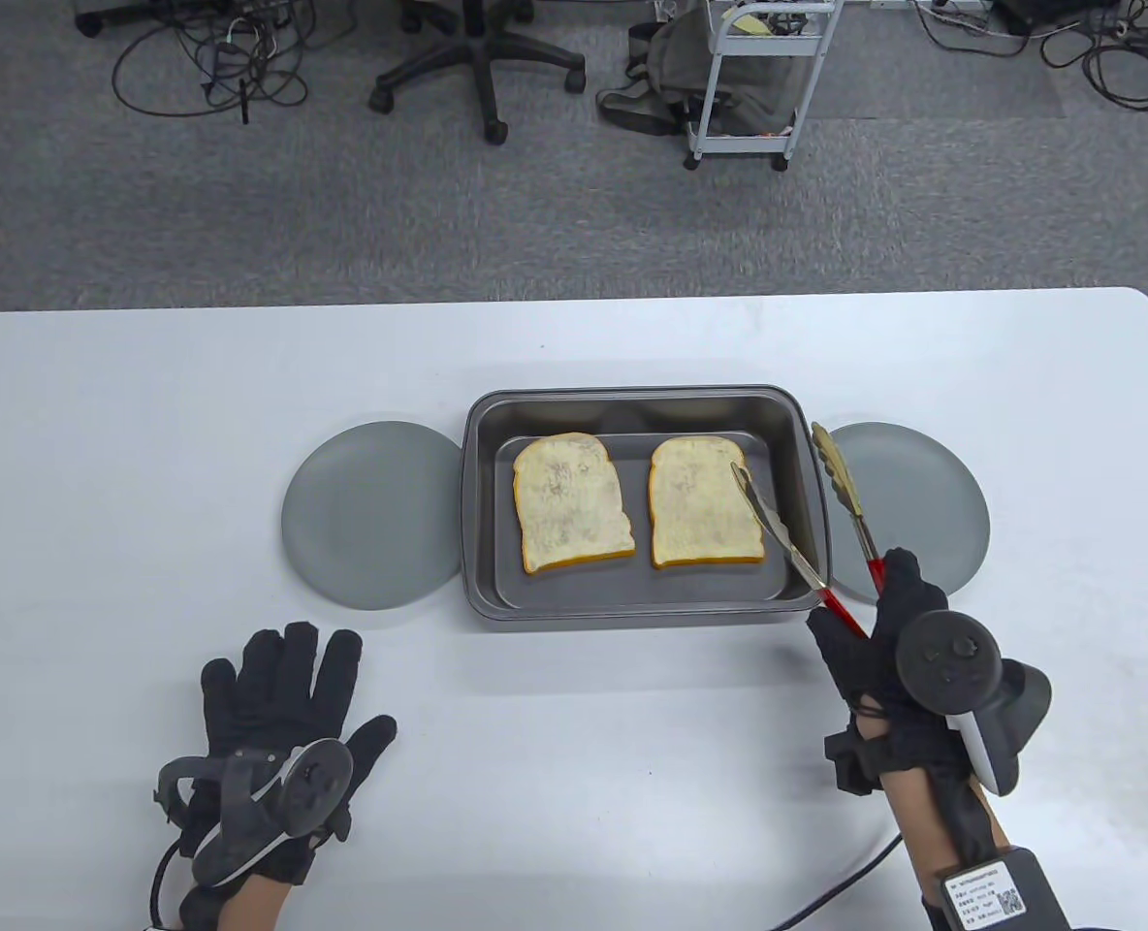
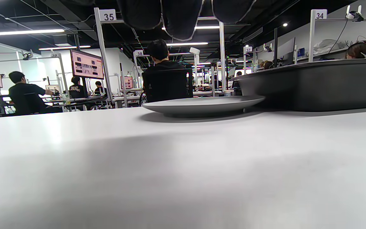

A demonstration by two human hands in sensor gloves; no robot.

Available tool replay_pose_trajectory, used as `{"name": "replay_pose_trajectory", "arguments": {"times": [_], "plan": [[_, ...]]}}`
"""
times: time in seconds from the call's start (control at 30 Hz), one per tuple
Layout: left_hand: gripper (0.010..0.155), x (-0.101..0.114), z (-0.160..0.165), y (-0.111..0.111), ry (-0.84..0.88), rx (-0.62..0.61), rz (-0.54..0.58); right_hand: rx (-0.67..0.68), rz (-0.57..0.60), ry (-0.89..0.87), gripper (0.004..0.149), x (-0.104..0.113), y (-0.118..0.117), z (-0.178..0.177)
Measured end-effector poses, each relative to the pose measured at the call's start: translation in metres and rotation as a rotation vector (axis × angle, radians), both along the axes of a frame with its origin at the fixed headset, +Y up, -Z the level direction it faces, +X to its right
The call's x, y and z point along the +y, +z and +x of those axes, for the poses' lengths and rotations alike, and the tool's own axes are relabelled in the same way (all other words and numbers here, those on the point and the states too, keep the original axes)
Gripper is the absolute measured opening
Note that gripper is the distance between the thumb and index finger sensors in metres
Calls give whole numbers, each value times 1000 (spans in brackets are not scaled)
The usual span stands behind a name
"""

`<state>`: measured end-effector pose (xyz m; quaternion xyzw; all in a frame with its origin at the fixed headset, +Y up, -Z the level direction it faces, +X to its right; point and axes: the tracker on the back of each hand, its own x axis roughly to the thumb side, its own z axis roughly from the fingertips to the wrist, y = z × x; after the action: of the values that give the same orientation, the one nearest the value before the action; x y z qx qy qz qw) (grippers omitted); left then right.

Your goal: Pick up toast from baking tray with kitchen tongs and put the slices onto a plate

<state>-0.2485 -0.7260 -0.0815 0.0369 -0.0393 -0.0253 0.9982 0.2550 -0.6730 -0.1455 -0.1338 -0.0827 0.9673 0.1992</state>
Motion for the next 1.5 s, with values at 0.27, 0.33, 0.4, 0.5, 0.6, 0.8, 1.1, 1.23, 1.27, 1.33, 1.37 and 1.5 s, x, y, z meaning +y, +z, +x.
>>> {"name": "replay_pose_trajectory", "arguments": {"times": [0.27,0.33,0.4,0.5,0.6,0.8,1.1,1.23,1.27,1.33,1.37,1.5], "plan": [[85,0,-4,-1,24,17,-11,-15,-20,36,91,-20,9,-15],[85,-1,-5,-1,22,21,-14,-2,-47,62,92,-23,10,-20],[85,-2,-6,-1,20,24,-18,8,-57,70,91,-25,9,-23],[85,-2,-5,-2,23,30,-28,16,-73,53,91,-27,8,-26],[85,-3,-5,-2,17,33,-31,26,-81,53,91,-28,7,-29],[85,-4,-7,-4,25,52,-50,48,-88,41,91,-29,7,-31],[85,6,-28,-11,248,122,-88,76,-91,13,93,-29,5,-32],[85,12,-39,-17,376,172,-110,82,-99,4,93,-30,5,-31],[85,13,-43,-21,393,188,-135,83,-104,2,93,-30,5,-31],[85,13,-49,-29,436,219,-161,83,-108,-1,93,-30,4,-30],[85,13,-52,-33,461,233,-180,83,-108,-3,92,-29,4,-30],[87,14,-59,-60,511,294,-231,90,-112,-23,92,-30,4,-29]]}}
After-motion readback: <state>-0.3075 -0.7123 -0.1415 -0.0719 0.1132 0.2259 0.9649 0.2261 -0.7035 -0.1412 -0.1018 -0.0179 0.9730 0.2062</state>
